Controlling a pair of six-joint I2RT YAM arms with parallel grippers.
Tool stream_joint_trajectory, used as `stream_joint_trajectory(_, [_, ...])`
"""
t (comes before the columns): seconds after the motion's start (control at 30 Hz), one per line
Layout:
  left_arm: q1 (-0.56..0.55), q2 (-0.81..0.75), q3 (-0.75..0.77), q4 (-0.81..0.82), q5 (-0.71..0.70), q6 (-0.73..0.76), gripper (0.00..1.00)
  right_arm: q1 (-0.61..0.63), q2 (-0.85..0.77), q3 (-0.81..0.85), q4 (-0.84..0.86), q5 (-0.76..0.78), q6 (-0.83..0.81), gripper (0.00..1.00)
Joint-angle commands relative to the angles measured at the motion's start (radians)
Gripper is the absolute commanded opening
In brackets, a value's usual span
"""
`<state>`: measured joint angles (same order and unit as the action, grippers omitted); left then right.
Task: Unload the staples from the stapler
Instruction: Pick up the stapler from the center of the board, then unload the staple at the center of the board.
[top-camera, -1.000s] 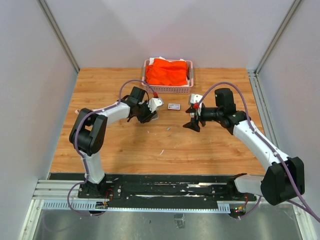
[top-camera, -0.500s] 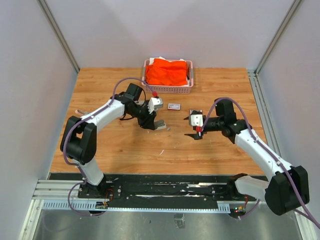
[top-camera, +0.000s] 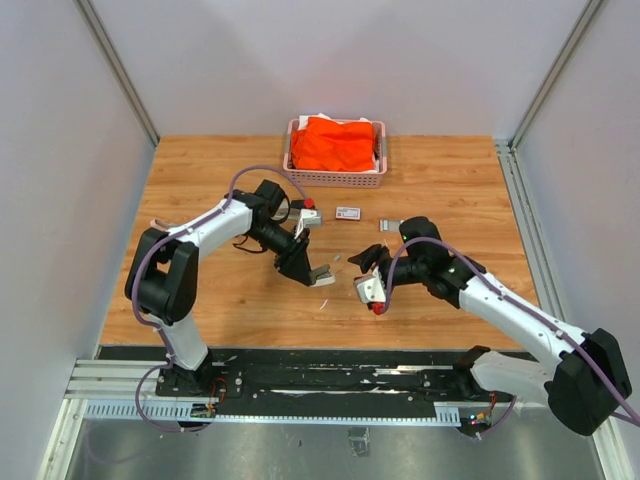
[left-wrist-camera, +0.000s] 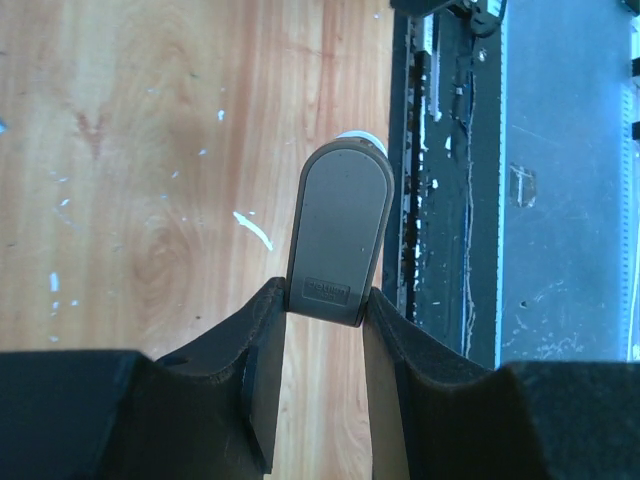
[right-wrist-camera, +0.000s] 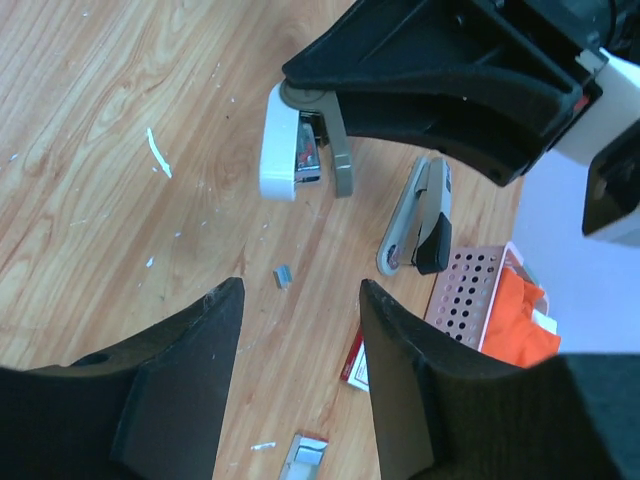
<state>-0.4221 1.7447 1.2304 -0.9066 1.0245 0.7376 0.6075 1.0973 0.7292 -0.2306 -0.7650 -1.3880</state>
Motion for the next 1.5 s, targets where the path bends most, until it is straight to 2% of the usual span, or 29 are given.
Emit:
stream_joint_trajectory(0.0, [-0.033, 0.026, -0.014, -0.081, 0.076, 0.058, 0.03, 0.069, 0.043, 0.029, 0.070, 0.094, 0.029, 0.50])
stream_joint_trajectory(0.17, [-0.050, 0.042, -0.019, -0.095, 0.081, 0.073, 0.02, 0.097, 0.091, 0.082, 0.060, 0.080, 0.149, 0.39])
stream_joint_trajectory(0.73, [-0.069, 0.077, -0.014, -0.114, 0.094, 0.086, 0.02, 0.148, 0.123, 0.040, 0.094, 0.023, 0.184, 0.37])
stream_joint_trajectory(1.47, [-0.069, 0.087, -0.013, -0.113, 0.100, 0.092, 0.02, 0.203, 0.175, 0.042, 0.114, 0.049, 0.218, 0.28])
